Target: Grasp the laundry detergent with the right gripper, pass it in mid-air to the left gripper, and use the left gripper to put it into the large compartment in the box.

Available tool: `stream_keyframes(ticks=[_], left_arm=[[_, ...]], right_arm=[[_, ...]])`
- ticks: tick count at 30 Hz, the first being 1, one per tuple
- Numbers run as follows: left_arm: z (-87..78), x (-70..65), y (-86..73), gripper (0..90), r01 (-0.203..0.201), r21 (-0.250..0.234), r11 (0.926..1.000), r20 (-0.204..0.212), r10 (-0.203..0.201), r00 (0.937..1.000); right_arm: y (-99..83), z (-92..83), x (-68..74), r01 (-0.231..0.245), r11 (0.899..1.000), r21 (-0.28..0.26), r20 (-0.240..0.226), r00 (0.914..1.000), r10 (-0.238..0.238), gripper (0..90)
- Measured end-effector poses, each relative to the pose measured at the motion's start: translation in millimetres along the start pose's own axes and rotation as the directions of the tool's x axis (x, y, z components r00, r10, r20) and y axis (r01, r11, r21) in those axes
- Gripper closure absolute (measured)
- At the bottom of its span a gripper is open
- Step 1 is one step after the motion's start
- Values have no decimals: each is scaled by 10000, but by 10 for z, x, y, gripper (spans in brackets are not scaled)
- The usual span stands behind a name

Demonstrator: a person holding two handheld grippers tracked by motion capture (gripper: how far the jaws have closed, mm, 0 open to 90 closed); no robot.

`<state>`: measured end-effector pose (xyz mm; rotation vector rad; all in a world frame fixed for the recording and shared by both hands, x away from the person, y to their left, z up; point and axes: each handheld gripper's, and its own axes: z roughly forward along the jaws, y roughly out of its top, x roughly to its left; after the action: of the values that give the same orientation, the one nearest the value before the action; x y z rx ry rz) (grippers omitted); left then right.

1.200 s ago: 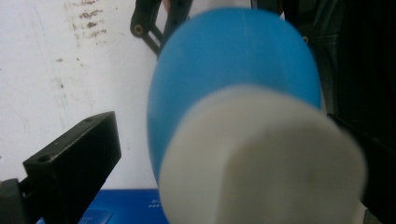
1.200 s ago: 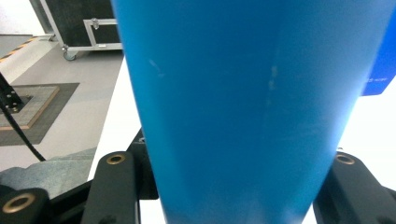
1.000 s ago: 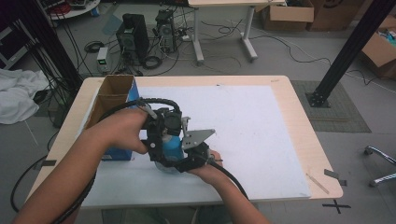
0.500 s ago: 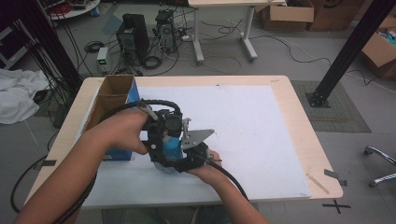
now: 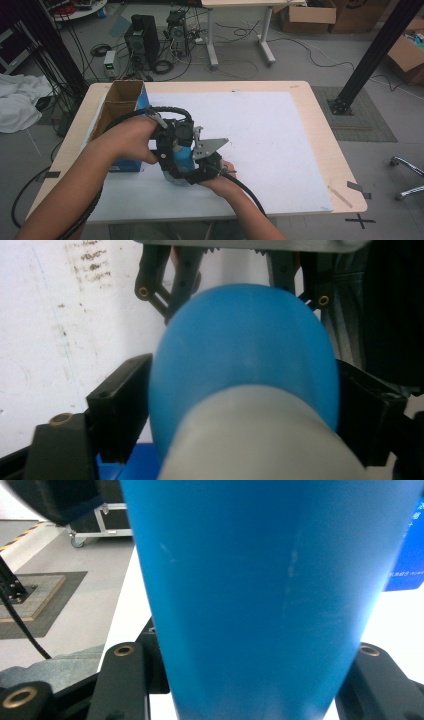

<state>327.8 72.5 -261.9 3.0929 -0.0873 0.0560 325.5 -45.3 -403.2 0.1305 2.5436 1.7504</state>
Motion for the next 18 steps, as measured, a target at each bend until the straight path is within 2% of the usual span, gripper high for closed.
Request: stream_keyframes(ticks=[9,11,18], left_arm=[[1,1,-6,219,67,54,10000,-68,-67,10000],[5,-2,-2,269,40,98,9999,-16,-40,10000],[-8,-7,7,294,5,172,9999,-23,-4,10000]], right_arm=[[4,-4,-3,-13,10000,-4,15,10000,13,449],[3,-3,-3,-48,10000,7,13,10000,48,449],[-7,2,-2,-104,9999,30,-1,9999,104,449]])
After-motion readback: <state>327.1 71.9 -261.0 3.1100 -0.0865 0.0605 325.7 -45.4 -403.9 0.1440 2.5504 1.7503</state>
